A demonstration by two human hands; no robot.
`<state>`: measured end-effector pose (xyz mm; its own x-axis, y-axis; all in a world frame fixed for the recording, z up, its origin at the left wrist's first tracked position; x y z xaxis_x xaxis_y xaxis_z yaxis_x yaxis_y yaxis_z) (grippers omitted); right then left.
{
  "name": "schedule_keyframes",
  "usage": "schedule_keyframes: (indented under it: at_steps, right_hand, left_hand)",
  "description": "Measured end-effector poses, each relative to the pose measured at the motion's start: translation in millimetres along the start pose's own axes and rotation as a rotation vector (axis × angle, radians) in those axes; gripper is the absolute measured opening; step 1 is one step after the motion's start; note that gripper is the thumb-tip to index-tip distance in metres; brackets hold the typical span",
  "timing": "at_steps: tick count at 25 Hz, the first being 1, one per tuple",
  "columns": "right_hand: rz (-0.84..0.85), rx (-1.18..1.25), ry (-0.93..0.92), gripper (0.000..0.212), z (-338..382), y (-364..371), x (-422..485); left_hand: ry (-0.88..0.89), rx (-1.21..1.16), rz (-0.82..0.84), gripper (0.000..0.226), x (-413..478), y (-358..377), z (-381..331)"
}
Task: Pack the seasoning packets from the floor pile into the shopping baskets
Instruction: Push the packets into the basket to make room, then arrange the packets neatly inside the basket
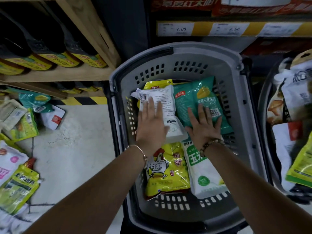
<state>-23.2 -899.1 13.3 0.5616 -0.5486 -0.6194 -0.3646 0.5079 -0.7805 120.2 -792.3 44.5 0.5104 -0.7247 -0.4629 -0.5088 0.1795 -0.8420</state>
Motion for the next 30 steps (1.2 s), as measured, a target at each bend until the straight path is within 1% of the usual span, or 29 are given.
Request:
schedule_keyframes:
  at_steps: [2,4,6,9,13,15,16,18,20,22,24,27,28,29,30]
  right_hand:
    - [0.034,0.006,-0.002,0.063,4.7,6.3,0.6]
    - [0.049,0.035,-0.004,0.063,6.0,12.5,2.7]
    - [0.056,0.024,0.0,0.064,3.4,15.3,9.7]
    - [0.114,-0.035,0.016,0.066,2.0,16.8,25.8]
    - [0.172,-0.081,0.063,0.069,4.2,9.6,31.8]
    - [0.168,-0.036,0.1,0.066,12.6,-0.2,26.5]
    - [0.13,0.001,0.113,0.062,20.9,-7.0,21.5]
    - [-0.013,0.073,0.115,0.055,40.3,-21.5,5.2]
    - [-0.158,0.129,0.065,0.052,65.8,-32.7,-18.5]
    - [-0.266,0.183,-0.025,0.049,100.7,-44.9,-43.1]
    - [-0.368,0.249,-0.161,0.045,142.9,-60.4,-63.6]
    - [-0.504,0.205,-0.401,0.038,214.9,-75.6,-86.0]
    - [-0.51,0.187,-0.458,0.037,237.6,-75.4,-90.5]
    - [-0.479,0.174,-0.509,0.038,262.1,-72.3,-92.9]
    - [-0.41,0.171,-0.544,0.041,286.5,-66.4,-93.8]
  left_hand:
    - [0.03,0.073,0.161,0.073,-11.2,18.4,-7.1]
    - [0.017,0.11,0.252,0.069,-10.5,31.1,-3.4]
    - [0.03,0.146,0.283,0.068,-0.5,36.1,-3.0]
    - [0.023,0.15,0.332,0.068,12.3,36.4,-2.9]
    - [0.008,0.063,0.362,0.066,14.9,22.5,-2.6]
    - [0.012,-0.031,0.314,0.066,5.9,6.9,-0.5]
    - [0.027,-0.081,0.263,0.066,-1.6,-3.4,1.8]
    - [0.07,-0.228,0.135,0.063,-20.8,-26.3,7.0]
    - [0.071,-0.396,0.011,0.058,-45.1,-52.6,19.4]
    - [0.025,-0.496,-0.102,0.052,-70.0,-78.6,46.8]
    - [-0.044,-0.551,-0.187,0.049,-94.5,-96.1,86.0]
    - [-0.198,-0.599,-0.239,0.048,-131.8,-106.9,160.2]
    - [-0.25,-0.605,-0.261,0.048,-144.3,-109.0,185.9]
    - [-0.309,-0.624,-0.286,0.048,-156.9,-111.7,212.4]
    - [-0.373,-0.655,-0.308,0.048,-169.4,-113.7,238.1]
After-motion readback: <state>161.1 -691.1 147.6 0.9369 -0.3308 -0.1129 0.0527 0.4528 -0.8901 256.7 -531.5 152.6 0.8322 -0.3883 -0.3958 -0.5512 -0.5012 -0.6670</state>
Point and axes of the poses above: each hand's wrist, its own x-axis towards the middle knuckle, its own y-axis out of the palm, z = x × y, the point moved 4 cm from there along x, towards the middle knuckle, and after that the axes turned 5 degrees about -y, right-handed, at the moved point
